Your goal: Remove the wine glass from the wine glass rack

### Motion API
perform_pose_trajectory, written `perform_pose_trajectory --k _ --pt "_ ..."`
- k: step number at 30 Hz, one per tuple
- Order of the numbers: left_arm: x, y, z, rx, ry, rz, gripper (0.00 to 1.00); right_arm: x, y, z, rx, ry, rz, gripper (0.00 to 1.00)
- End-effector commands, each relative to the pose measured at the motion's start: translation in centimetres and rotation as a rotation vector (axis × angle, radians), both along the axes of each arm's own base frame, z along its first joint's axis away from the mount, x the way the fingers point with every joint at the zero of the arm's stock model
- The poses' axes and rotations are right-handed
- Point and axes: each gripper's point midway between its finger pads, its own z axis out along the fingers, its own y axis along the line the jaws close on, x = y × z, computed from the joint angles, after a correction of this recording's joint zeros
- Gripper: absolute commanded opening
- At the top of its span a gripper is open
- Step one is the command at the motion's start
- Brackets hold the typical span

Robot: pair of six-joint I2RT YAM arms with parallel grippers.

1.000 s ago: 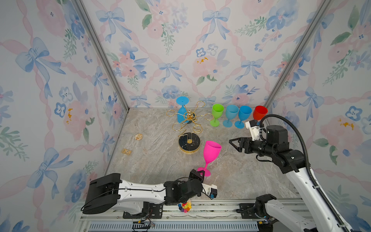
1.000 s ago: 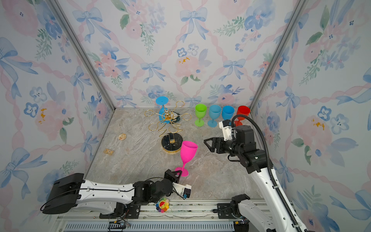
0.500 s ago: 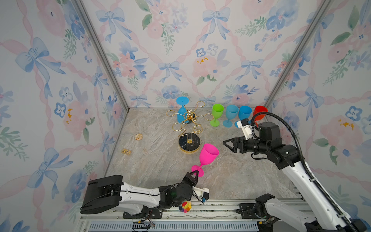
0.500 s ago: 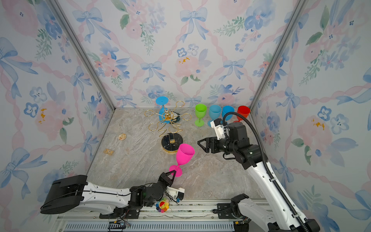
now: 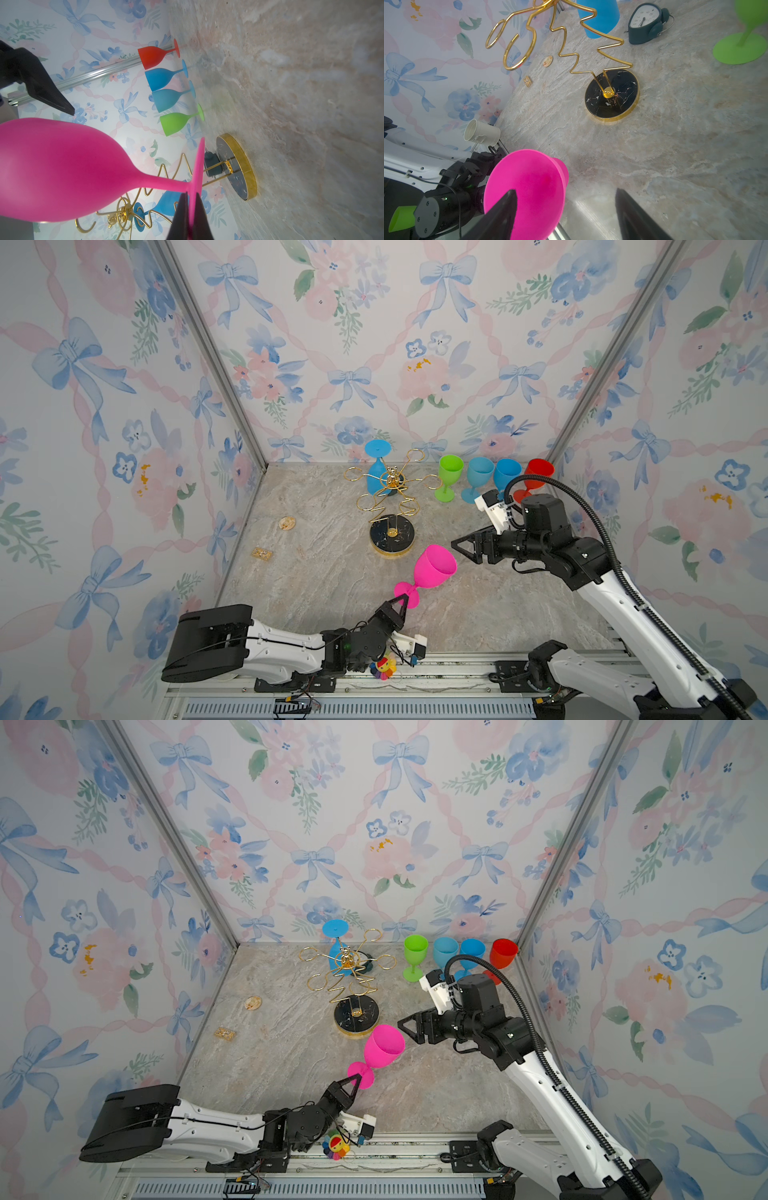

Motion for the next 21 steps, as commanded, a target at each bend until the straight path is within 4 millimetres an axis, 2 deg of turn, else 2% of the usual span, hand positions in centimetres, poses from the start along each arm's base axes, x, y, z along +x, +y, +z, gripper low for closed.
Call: perform_pose_trajectory --k 1,21 --pt "0.0 0.2 0.8 -0.005 -0.038 0.009 0.0 -0.6 0.8 0.5 -0.001 -0.014 0.05 0.76" --pt "0.1 1.1 1.1 -0.016 -0.05 0.028 0.0 -1.1 2.5 -0.6 -0.018 0.035 0.097 0.65"
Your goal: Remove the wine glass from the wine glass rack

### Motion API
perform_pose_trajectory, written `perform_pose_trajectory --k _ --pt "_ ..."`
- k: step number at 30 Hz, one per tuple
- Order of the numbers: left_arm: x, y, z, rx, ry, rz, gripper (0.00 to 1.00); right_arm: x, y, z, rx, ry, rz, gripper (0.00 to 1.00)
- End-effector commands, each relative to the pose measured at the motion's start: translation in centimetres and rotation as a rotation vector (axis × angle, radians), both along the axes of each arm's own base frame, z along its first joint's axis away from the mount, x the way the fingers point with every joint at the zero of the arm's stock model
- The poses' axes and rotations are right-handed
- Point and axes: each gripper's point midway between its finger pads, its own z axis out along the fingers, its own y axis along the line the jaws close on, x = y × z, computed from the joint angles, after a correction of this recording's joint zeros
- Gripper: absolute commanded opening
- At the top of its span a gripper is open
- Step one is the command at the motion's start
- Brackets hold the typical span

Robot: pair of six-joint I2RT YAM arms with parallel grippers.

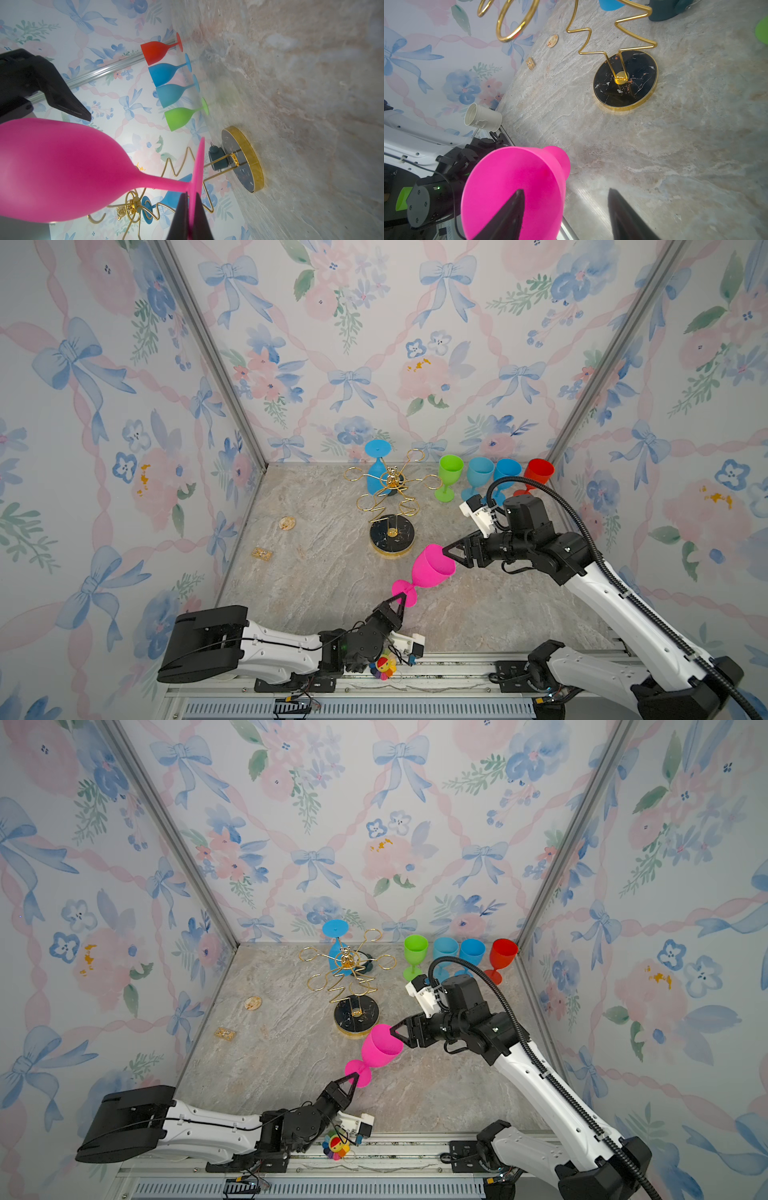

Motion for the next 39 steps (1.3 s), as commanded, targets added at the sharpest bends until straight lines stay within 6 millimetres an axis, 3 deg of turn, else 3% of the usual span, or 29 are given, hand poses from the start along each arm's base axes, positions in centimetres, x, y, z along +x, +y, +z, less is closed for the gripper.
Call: perform_pose_trajectory --k 1,31,39 --pt "0.0 0.5 0.4 -0.025 -0.01 0.009 0.0 -0.5 0.5 1.2 0.015 -0.016 0.022 0.65" --pt "0.1 0.9 0.7 -0.029 -0.022 0.024 0.0 -1.2 2.3 -0.2 -0.004 0.012 0.085 0.46" --pt "0.1 1.0 0.7 -0.03 -0.021 0.025 0.0 -1.3 2.7 -0.2 -0.014 0.008 0.097 0.32"
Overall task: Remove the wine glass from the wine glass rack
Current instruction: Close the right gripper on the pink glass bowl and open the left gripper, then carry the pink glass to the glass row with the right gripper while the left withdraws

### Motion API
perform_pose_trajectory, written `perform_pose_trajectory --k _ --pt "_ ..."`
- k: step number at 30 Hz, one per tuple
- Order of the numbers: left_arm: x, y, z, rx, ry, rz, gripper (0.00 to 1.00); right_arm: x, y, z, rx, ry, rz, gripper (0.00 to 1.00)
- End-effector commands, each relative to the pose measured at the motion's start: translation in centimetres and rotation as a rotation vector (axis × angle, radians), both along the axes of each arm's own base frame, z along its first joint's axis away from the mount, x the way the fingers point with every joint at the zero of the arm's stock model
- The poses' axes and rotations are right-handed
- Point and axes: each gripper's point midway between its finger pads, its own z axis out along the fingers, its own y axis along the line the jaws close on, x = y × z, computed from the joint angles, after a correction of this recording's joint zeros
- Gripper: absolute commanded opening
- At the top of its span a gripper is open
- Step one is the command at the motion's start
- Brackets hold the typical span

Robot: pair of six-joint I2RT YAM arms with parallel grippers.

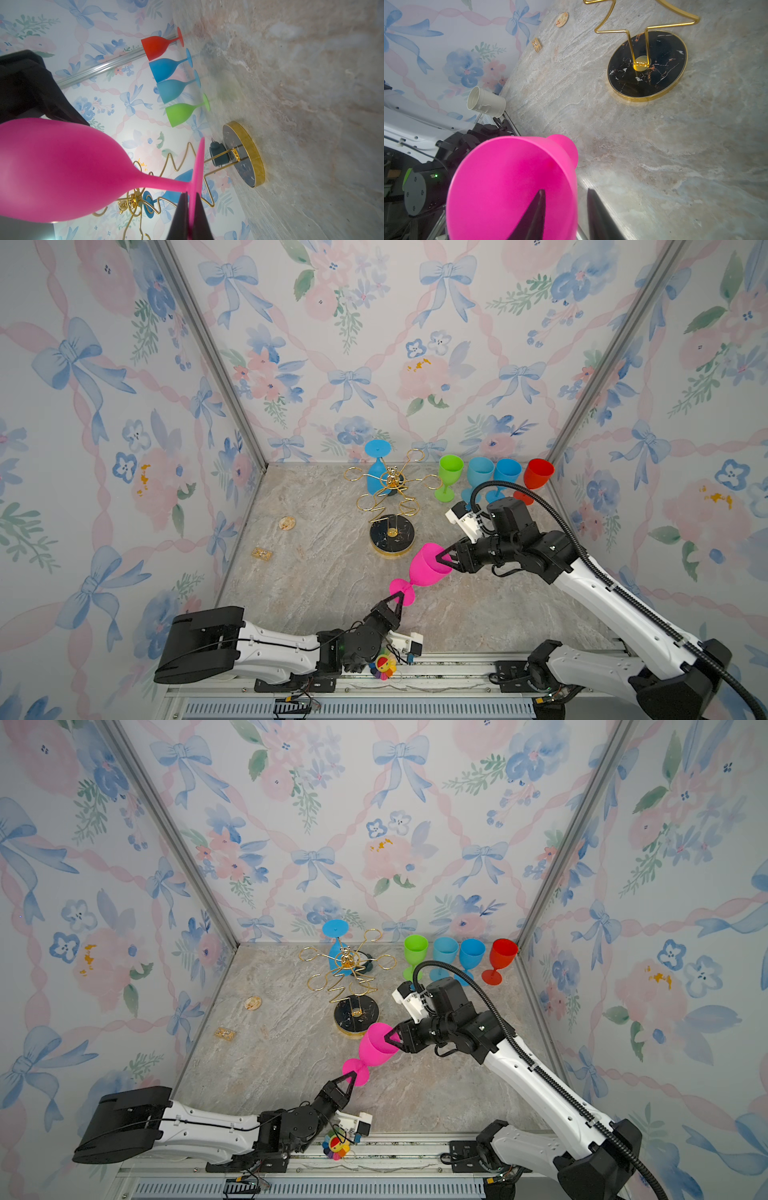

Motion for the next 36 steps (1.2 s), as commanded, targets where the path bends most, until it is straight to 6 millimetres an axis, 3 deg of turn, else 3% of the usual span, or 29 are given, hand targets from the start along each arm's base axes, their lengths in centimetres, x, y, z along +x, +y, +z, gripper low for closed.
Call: perform_pose_trajectory --k 1,7,12,24,26,28,30,36 --pt "0.0 0.4 0.4 -0.028 -0.007 0.01 0.0 -0.1 0.4 1.3 0.014 -0.03 0.014 0.29" --pt "0.0 0.5 0.2 -0.025 -0.005 0.011 0.0 -0.1 0.4 1.2 0.01 -0.03 0.016 0.18" --pt "-0.1 0.5 -0.2 -0.019 0.005 0.008 0.18 -0.1 0.3 1.2 0.006 -0.033 0.013 0.13" --pt "-0.1 0.5 -0.3 -0.024 0.017 0.008 0.29 0.2 -0.2 1.1 -0.012 -0.056 -0.014 0.02" --pt "-0.2 0.5 -0.5 -0.028 0.024 0.006 0.37 0.4 -0.4 1.1 -0.022 -0.063 -0.029 0.0" --pt "-0.2 0.5 -0.4 -0.049 0.038 0.007 0.57 0.9 -0.8 1.0 -0.038 -0.082 -0.059 0.0" --pt "-0.3 0.4 -0.2 -0.077 0.056 -0.002 0.7 1.3 -1.3 1.3 -0.049 -0.106 -0.09 0.0" --pt "-1.0 0.5 0.1 -0.188 0.173 -0.026 0.87 2.3 -2.5 2.6 -0.035 -0.157 -0.163 0.0"
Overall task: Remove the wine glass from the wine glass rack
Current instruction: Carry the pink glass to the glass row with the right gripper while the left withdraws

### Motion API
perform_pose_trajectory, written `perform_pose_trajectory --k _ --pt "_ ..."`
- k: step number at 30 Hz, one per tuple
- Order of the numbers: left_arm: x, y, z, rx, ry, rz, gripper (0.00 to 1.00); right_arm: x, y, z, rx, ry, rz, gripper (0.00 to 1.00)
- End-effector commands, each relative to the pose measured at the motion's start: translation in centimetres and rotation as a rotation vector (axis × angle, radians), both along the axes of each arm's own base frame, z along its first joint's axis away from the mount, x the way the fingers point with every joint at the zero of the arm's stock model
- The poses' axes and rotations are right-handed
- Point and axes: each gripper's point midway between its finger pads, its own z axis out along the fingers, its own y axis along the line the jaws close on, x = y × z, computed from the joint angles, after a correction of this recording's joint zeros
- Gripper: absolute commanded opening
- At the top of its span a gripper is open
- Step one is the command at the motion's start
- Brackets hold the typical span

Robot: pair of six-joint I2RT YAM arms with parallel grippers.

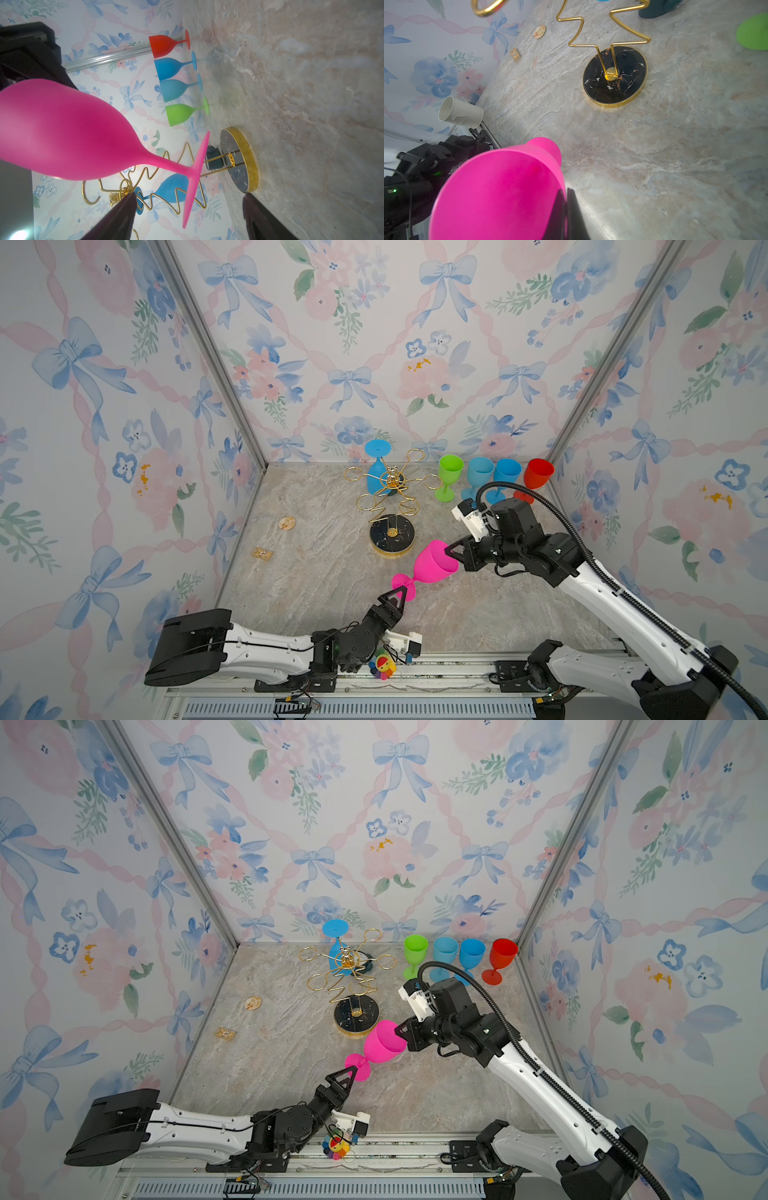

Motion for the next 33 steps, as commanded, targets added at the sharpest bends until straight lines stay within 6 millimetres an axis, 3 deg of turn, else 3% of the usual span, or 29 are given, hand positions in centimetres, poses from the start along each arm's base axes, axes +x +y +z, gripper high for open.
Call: perform_pose_trajectory --k 1,7,11,15,18,21,25,30,33 --pt "-0.6 -0.1 -0.5 -0.081 0.103 -0.021 0.88 0.9 -0.8 2.3 0.032 -0.072 -0.059 0.0" --pt "-0.2 -0.5 2.4 -0.322 0.249 0.029 0.94 2.6 -3.9 2.2 -0.078 -0.13 -0.202 0.0" --pt "2.0 0.2 4.7 -0.483 0.324 0.145 0.96 3.9 -6.2 1.9 -0.163 -0.149 -0.298 0.0" --pt "4.6 1.4 8.3 -0.689 0.443 0.266 0.96 5.0 -7.9 1.7 -0.236 -0.168 -0.353 0.0" --pt "7.4 3.7 11.4 -0.902 0.538 0.348 0.95 6.2 -8.9 1.2 -0.291 -0.168 -0.392 0.0" --pt "9.6 5.8 13.2 -1.056 0.61 0.367 0.96 7.5 -9.0 0.7 -0.313 -0.154 -0.404 0.0" --pt "11.4 8.0 13.3 -1.137 0.639 0.451 0.96 9.4 -8.7 0.9 -0.34 -0.153 -0.418 0.0" --pt "12.6 10.7 15.0 -1.307 0.662 0.509 0.96 12.8 -8.5 0.9 -0.404 -0.166 -0.451 0.0" --pt "13.6 13.5 15.2 -1.413 0.656 0.57 0.97 14.7 -8.4 0.5 -0.451 -0.159 -0.459 0.0"
